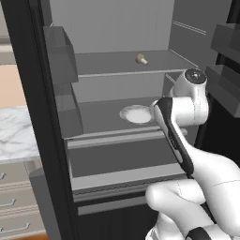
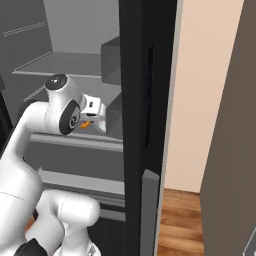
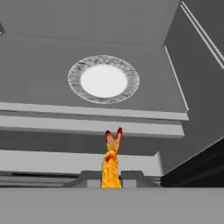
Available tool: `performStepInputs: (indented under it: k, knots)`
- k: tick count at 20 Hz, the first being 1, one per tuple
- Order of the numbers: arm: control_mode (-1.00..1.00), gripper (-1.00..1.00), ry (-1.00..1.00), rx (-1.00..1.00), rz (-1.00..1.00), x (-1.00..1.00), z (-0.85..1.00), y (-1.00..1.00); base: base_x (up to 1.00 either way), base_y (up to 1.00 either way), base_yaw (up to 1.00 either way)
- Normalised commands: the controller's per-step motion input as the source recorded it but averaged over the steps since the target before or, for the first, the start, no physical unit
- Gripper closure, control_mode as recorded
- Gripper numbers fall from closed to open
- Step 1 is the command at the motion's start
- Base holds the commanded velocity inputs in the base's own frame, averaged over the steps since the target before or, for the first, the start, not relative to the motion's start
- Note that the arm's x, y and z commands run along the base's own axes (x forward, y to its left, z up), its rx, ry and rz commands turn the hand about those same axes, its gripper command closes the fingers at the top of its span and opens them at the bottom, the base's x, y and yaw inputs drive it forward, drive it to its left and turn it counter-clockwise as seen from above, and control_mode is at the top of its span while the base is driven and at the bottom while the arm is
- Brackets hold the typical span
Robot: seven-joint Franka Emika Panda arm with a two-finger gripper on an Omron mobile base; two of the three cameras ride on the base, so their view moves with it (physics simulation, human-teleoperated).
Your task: Retrieve the shrimp from the fridge and place it on the cutting board.
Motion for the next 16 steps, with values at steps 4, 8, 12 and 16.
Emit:
performStepInputs:
  k: [4, 8, 12, 16]
  knots:
    - [-1.0, 1.0, 0.0, 0.15, 0.0, -0.43, 0.35, 0.01, 0.0, 0.0, 0.0]
    - [-1.0, 1.0, 0.0, 0.04, 0.0, -0.47, 0.11, 0.0, 0.0, 0.0, 0.0]
    - [-1.0, 1.0, 0.0, 0.0, 0.0, -0.33, 0.09, 0.05, 0.0, 0.0, 0.0]
    - [-1.0, 1.0, 0.0, 0.0, 0.0, -0.16, 0.01, 0.09, 0.0, 0.0, 0.0]
